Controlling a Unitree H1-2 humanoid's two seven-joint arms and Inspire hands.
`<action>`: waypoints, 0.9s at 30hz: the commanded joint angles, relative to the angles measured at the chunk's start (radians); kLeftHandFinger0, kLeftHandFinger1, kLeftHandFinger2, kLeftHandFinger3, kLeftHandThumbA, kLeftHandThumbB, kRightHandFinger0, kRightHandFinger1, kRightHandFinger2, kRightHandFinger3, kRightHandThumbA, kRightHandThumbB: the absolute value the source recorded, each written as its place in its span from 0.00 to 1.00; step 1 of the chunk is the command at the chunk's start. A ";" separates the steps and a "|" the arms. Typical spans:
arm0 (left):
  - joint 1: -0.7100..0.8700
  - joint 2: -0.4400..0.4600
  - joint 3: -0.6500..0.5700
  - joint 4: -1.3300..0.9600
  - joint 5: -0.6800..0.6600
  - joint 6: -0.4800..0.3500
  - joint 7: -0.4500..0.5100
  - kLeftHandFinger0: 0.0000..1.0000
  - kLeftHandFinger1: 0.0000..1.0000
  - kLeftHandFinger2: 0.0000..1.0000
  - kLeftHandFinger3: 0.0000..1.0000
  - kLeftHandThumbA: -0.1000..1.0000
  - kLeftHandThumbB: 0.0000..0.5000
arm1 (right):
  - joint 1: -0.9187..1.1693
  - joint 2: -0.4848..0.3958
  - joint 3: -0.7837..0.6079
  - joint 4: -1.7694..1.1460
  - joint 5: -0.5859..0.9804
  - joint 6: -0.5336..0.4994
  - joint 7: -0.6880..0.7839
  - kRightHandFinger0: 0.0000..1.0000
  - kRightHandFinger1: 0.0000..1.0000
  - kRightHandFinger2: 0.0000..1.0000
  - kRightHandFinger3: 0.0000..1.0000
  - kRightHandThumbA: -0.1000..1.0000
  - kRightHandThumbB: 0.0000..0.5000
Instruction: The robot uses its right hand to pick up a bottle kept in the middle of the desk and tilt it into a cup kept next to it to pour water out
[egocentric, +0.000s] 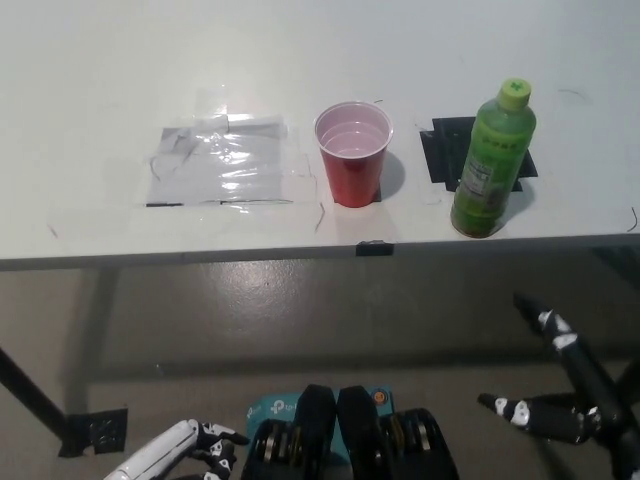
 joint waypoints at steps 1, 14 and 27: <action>-0.004 0.014 0.010 -0.044 0.019 0.031 -0.021 0.76 0.73 0.80 1.00 1.00 0.86 | -0.102 -0.019 -0.030 -0.032 -0.118 0.069 -0.045 1.00 1.00 1.00 1.00 1.00 0.74; 0.008 0.005 0.011 -0.048 0.018 0.048 -0.032 0.77 0.74 0.81 1.00 0.99 0.88 | -0.421 0.052 -0.109 0.178 -0.192 0.243 -0.098 1.00 1.00 1.00 1.00 1.00 1.00; 0.012 0.001 0.006 -0.055 0.025 0.062 -0.039 0.80 0.76 0.81 1.00 0.98 0.83 | -0.573 0.202 -0.248 0.394 -0.289 0.243 -0.115 1.00 1.00 1.00 1.00 1.00 1.00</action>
